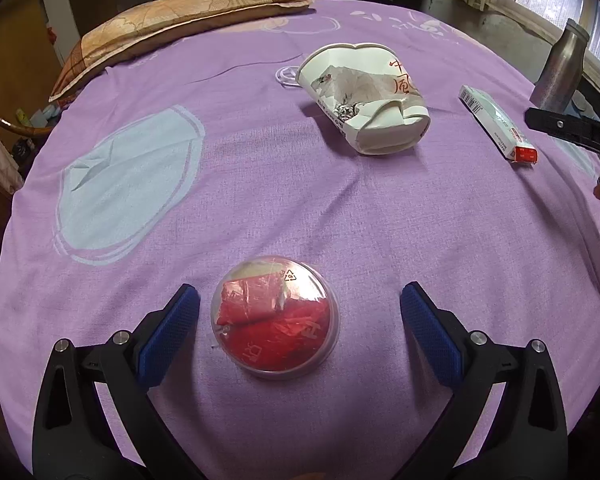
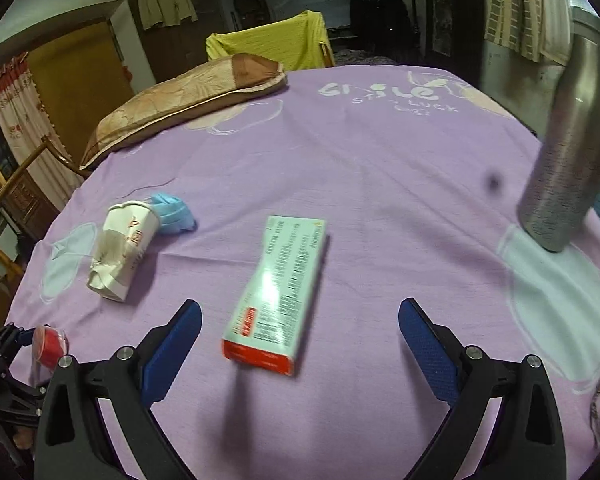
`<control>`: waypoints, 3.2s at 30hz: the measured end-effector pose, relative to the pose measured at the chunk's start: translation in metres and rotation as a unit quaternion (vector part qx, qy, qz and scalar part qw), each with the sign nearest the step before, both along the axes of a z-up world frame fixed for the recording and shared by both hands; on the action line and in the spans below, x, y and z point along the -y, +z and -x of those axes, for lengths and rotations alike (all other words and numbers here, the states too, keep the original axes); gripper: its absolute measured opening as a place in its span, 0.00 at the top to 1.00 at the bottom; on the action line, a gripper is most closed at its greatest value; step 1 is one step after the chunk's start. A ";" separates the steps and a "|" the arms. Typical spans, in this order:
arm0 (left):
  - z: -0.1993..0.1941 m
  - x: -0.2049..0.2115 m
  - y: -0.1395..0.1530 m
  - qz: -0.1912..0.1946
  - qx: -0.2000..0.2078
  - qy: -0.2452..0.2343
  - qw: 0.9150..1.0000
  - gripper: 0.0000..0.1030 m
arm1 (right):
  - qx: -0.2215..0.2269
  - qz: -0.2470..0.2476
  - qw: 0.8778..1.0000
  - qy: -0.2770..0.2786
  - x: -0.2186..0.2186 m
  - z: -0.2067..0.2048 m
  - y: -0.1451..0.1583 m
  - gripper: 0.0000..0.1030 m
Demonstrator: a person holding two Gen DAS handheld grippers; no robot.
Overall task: Collect trash
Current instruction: 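Grasp the clear dome container with the left gripper while the right grasps the medicine box, then lift the clear container with the left gripper while the right holds the medicine box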
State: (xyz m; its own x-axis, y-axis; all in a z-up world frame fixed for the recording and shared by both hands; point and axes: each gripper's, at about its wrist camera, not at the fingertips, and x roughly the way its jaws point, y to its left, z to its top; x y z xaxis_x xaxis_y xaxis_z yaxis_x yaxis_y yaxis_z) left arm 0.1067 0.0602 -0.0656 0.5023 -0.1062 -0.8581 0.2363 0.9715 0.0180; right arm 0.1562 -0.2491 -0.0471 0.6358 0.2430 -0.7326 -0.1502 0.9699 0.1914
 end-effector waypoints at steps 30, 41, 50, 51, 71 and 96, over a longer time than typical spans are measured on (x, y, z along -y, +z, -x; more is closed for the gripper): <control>0.012 -0.018 0.016 0.045 0.036 0.039 0.998 0.13 | 0.027 -0.023 0.999 0.035 -0.016 -0.008 0.001 0.53; 0.023 -0.022 0.022 0.066 0.045 0.054 0.995 0.47 | 0.067 -0.049 0.996 0.040 -0.008 0.014 0.014 0.54; 0.054 0.004 0.047 0.064 0.084 0.028 0.994 0.47 | 0.096 -0.067 0.993 0.027 0.016 0.071 0.028 0.54; 0.057 0.007 0.048 0.066 0.086 0.026 0.994 0.47 | 0.096 -0.065 0.993 0.026 0.017 0.075 0.029 0.54; 0.088 0.041 0.026 0.064 0.105 0.039 0.992 0.47 | 0.112 -0.083 0.990 -0.003 0.043 0.167 0.021 0.54; 0.095 0.035 0.006 0.065 0.095 0.067 0.991 0.45 | 0.081 -0.076 0.994 0.018 0.028 0.182 -0.007 0.54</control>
State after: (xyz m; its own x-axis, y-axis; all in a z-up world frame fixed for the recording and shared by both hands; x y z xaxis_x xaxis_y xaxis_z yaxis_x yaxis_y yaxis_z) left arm 0.0116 0.0250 -0.0597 0.6701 -0.1317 -0.7305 0.1090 0.9909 -0.0787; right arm -0.0262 -0.2774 -0.0539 0.7309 0.3687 -0.5743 -0.2258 0.9247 0.3064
